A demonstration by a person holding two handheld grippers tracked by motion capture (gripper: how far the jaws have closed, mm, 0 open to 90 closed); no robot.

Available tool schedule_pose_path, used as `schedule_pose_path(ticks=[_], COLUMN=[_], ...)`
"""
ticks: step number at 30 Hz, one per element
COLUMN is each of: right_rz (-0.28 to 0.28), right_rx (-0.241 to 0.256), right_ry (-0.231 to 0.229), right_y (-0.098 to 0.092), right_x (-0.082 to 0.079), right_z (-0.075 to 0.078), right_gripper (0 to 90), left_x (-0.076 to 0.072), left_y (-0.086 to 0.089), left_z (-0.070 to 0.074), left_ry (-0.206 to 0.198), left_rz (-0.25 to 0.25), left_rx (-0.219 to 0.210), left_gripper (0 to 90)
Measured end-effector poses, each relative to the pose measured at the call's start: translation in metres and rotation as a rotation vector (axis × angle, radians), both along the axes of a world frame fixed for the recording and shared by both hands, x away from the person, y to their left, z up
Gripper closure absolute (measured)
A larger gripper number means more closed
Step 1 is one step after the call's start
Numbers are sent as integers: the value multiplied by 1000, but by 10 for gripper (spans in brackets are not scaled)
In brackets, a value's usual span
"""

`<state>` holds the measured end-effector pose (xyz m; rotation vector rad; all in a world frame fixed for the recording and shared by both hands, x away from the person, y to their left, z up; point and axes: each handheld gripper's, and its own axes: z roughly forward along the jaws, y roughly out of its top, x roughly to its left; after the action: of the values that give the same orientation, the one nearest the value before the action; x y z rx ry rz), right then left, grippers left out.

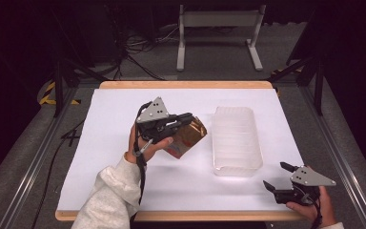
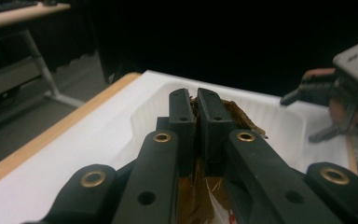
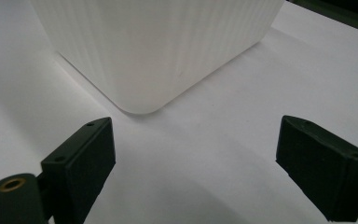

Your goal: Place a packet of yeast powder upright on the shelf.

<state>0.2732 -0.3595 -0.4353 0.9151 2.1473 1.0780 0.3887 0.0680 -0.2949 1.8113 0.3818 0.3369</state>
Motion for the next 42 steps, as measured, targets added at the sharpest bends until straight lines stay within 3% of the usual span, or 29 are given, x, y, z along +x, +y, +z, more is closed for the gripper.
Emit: schedule_pose_path(ticks=[3,14,17,22,25,30,31,42], right_rz=[-2,1,-3,0,1,0,0,4], right_rx=[-1,-2,-1,-2,-1,-3,-3,-3], right_ry=[0,0,0,-1,-2,-4,-5,-1], right_y=[0,-1,-2,-2,-2,-2,-3,-3], right_x=[0,0,0,0,0,0,0,-1], right_z=[0,0,-1,-1,-1,-1,-1,-1], right_gripper=[123,124,124,125,125,124,124,124], left_x=[4,13,13,11,13,13,13,7], left_y=[-12,-72,-80,-97,-105,-116,-119,-137], left_z=[5,16,18,19,16,12,10,-4], left_ry=[11,48,51,30,60,60,73,95], left_rz=[-15,-50,-41,-4,-21,-17,-25,22], left_rx=[-42,-108,-135,-141,-167,-167,-182,-233], left_gripper=[857,858,859,860,860,860,860,861])
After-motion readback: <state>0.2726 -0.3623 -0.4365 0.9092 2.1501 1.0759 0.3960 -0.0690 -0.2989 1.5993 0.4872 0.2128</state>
